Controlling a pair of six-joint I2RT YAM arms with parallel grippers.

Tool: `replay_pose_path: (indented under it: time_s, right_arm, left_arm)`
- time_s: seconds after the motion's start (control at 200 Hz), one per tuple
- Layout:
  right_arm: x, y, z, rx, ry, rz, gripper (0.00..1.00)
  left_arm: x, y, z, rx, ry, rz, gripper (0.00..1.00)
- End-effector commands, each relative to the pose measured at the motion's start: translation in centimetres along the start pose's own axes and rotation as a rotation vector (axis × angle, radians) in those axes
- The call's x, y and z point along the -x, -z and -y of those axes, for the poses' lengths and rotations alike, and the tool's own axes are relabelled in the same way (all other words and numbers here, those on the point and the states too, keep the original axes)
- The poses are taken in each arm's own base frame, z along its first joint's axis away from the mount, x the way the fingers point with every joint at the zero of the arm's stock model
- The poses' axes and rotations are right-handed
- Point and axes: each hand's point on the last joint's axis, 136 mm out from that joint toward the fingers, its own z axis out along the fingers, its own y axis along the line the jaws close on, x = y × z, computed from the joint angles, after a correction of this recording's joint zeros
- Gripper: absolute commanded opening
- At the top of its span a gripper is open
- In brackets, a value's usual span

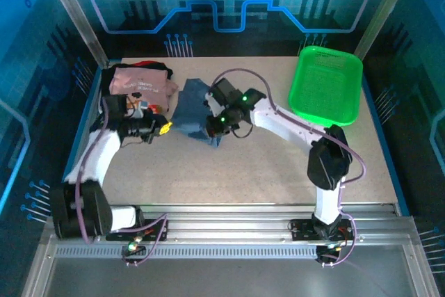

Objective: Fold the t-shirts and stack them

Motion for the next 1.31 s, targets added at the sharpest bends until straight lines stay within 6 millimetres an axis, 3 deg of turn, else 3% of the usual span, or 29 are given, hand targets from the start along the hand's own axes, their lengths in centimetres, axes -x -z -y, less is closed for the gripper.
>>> replay_pose_path:
  time_s: [0.0,0.095,0.18,0.31,0.44,0.555,0.755,1.031,1.301]
  right_arm:
    - [-2.6,0.5,-2.8,0.039,-0.008,0.010,0.00]
    - [-5.0,1.1,-5.6,0.065,0.023,0.001,0.00]
    - [-6.7,1.9,-7.7,0.077,0.049,-0.011,0.00]
    - [-8.5,2.9,-9.1,0.082,0.055,-0.014,0.00]
    - [-9.2,3.8,-8.5,0.057,0.044,-0.011,0.00]
    - [-8.6,4.4,-7.1,0.040,0.012,-0.016,0.00]
    - [-7.3,5.3,-4.6,0.036,-0.054,-0.027,0.00]
    - [-5.4,4.3,-1.6,0.051,-0.117,-0.059,0.00]
    - [-2.6,2.5,1.4,0.060,-0.170,-0.087,0.00]
  left_arm:
    - [-4.2,2.1,-2.1,0.077,0.028,-0.041,0.00]
    - [-7.6,3.0,-3.1,0.135,0.013,-0.086,0.00]
    - [-9.4,4.7,-3.1,0.156,-0.014,-0.053,0.00]
    - [-10.3,6.8,-2.6,0.176,-0.040,0.038,0.00]
    - [-10.4,6.4,-3.1,0.135,-0.003,0.061,0.00]
    - [-9.6,5.6,-3.2,0.123,0.019,0.063,0.00]
    - [-7.5,4.8,-0.4,0.067,0.007,0.043,0.00]
    - [-4.6,1.8,-0.6,0.052,0.045,-0.004,0.00]
    - [-0.4,0.1,0.3,0.075,0.035,-0.009,0.00]
